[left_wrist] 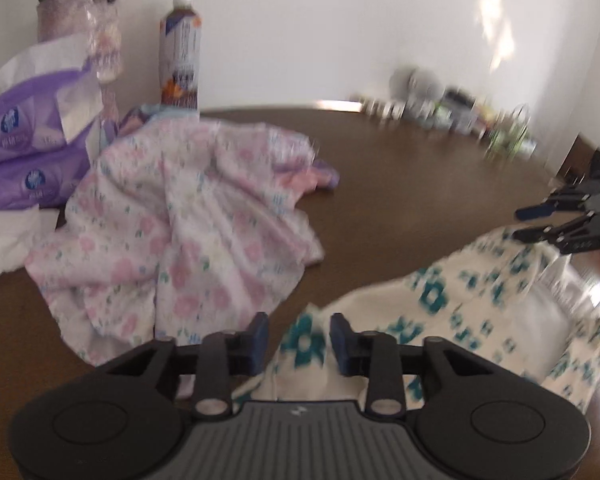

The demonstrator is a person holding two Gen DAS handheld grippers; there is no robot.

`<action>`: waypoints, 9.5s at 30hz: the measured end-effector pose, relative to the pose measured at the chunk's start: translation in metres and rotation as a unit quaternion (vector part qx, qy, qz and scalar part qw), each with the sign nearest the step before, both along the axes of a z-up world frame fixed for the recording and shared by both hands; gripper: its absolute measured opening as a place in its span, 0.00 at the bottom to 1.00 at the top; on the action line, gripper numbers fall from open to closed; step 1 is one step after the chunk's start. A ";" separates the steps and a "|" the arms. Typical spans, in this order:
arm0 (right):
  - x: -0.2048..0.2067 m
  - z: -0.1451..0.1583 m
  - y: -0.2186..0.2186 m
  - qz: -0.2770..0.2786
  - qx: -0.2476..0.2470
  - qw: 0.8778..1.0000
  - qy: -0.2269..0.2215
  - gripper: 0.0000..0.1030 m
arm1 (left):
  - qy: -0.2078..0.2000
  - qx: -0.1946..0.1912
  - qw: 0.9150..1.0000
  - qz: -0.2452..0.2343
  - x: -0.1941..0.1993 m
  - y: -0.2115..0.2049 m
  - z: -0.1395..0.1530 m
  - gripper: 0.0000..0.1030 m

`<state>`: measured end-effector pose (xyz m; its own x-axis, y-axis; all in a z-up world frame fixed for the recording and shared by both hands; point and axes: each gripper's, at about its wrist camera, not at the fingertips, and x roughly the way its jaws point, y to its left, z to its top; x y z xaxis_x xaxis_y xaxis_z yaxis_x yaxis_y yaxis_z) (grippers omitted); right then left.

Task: Fold clothes
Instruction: 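Move both open tools to the shirt's side edge, toward each other, then pinch the shirt edge with the left tool while the right tool pinches it too, then lift the pinched shirt edge up with both tools, rolling them sideways, then hold the shirt raised and hanging from both closed tools, then lower the hanging shirt onto the table with both tools, laying it flat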

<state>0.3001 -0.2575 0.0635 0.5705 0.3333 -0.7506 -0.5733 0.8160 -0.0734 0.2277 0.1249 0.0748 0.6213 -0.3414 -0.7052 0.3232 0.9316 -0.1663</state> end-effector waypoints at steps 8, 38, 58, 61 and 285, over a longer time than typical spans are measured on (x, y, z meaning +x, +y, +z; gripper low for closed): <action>0.037 -0.003 0.016 0.049 -0.018 0.997 0.054 0.44 | 0.032 0.032 0.996 -0.079 0.036 -0.036 -0.005 0.39; -0.020 -0.019 0.048 0.159 -0.138 0.976 -0.048 0.05 | -0.058 0.243 0.949 -0.192 -0.008 -0.092 -0.028 0.01; -0.196 -0.039 0.030 0.193 -0.243 0.901 -0.301 0.04 | -0.250 0.388 0.865 -0.197 -0.168 -0.130 -0.044 0.01; -0.214 -0.045 0.030 0.196 -0.250 0.898 -0.305 0.04 | -0.244 0.390 0.865 -0.197 -0.177 -0.133 -0.053 0.01; -0.218 -0.004 -0.061 -0.104 0.105 0.972 -0.180 0.38 | -0.102 0.032 0.994 -0.037 -0.143 -0.125 -0.064 0.41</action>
